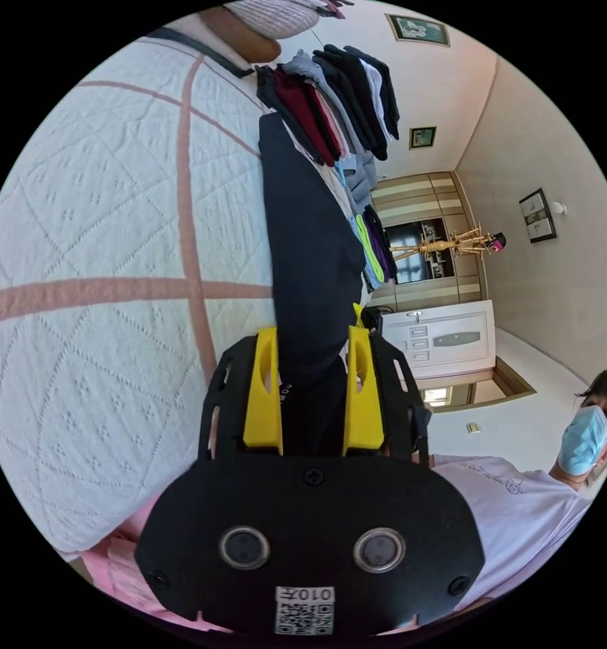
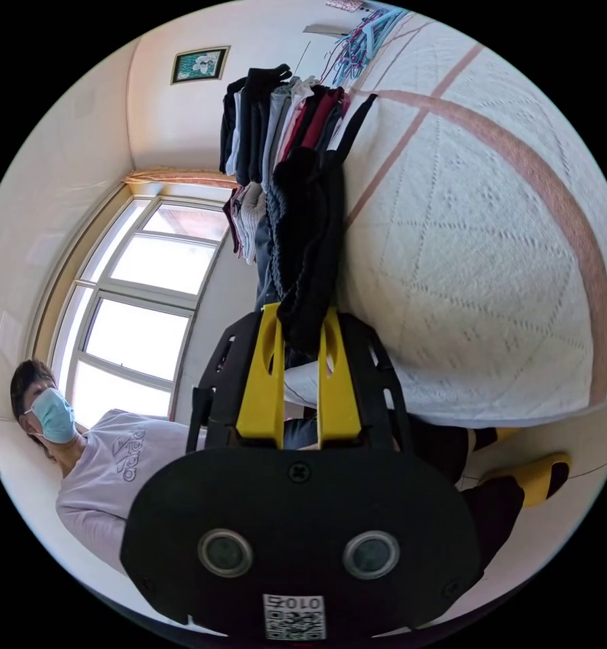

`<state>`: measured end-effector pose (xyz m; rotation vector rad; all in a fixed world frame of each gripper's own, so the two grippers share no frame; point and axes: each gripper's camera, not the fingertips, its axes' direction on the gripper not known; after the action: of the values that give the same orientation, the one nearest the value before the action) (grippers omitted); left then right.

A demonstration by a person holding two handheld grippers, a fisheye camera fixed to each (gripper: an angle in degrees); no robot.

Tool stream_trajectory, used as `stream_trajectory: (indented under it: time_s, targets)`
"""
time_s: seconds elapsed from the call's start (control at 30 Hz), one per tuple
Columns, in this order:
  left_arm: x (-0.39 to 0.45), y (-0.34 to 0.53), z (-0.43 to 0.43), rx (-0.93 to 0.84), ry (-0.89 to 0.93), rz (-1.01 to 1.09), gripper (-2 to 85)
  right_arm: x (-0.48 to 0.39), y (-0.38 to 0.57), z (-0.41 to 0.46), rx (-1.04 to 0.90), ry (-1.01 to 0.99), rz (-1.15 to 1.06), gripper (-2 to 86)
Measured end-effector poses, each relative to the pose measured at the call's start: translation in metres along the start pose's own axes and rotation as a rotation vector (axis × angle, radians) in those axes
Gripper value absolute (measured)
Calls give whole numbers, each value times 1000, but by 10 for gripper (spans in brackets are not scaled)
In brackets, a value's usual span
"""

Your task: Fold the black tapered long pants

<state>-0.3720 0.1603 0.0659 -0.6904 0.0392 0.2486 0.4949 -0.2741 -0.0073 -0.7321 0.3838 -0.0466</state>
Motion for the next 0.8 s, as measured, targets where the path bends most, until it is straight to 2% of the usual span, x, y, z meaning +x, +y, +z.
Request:
stream_trajectory:
  time_s: [0.27, 0.4, 0.67, 0.8]
  targets:
    - [1, -19, 15, -21, 94, 12, 124, -10, 4, 10, -18, -1, -9, 78]
    - [13, -30, 14, -43, 7, 72, 92, -31, 2, 19, -64, 79, -41, 81]
    - [33, -40, -26, 22, 38, 175, 48, -70, 7, 35, -66, 200, -49, 74]
    - [67, -55, -75, 98, 52, 277, 43, -135, 10, 44, -30, 183, -182, 74]
